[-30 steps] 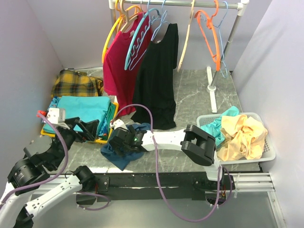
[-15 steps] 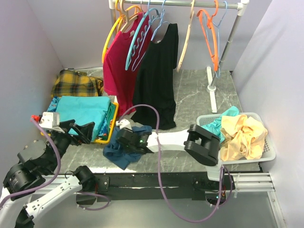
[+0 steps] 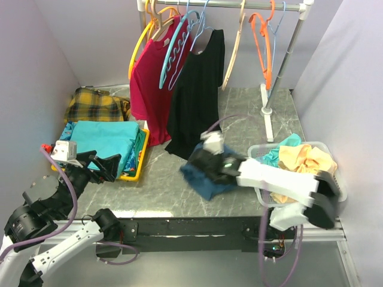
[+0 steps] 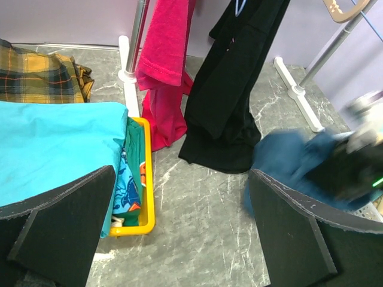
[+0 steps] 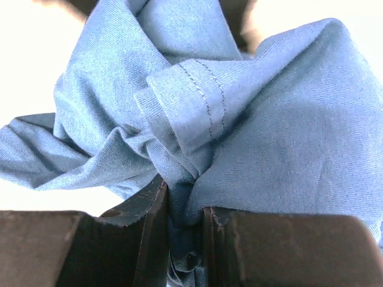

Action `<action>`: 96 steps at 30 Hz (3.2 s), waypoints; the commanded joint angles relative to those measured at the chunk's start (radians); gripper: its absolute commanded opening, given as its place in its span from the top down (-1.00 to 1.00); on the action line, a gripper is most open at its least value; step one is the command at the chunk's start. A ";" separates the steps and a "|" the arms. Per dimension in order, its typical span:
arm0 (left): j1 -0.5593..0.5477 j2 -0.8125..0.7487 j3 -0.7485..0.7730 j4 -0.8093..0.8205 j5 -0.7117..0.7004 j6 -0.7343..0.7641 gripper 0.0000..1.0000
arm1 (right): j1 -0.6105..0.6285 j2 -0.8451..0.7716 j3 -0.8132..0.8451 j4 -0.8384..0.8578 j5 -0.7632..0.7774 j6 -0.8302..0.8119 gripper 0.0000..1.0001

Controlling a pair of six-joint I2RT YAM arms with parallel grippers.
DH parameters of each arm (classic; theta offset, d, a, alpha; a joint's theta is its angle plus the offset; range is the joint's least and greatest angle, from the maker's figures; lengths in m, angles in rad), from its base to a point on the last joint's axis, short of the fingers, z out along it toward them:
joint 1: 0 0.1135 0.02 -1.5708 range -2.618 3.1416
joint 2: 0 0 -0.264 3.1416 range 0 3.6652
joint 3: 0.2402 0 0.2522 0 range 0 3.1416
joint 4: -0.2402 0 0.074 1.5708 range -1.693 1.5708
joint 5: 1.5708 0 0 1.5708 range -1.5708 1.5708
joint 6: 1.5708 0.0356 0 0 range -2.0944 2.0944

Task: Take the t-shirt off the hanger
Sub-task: Pick up the T-shirt from the center of the board, then place the T-shirt in the bin.

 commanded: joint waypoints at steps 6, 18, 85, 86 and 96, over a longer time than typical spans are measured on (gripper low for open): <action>0.001 0.048 0.010 0.073 0.040 0.022 -0.99 | -0.238 -0.397 0.065 -0.268 0.265 0.047 1.00; 0.001 0.065 0.009 0.091 0.043 0.034 -0.99 | -0.341 -0.574 0.313 -0.435 0.422 -0.027 1.00; 0.001 0.575 0.282 0.520 0.257 0.089 -0.99 | -0.892 -0.838 -0.070 -0.157 -0.036 0.112 -0.42; 0.001 0.597 0.308 0.554 0.270 0.103 -0.99 | -0.892 -0.835 -0.066 -0.106 -0.067 0.075 -0.38; 0.024 0.976 0.598 0.720 0.310 0.108 -0.98 | -0.890 -0.808 -0.165 0.285 -0.818 -0.268 -0.36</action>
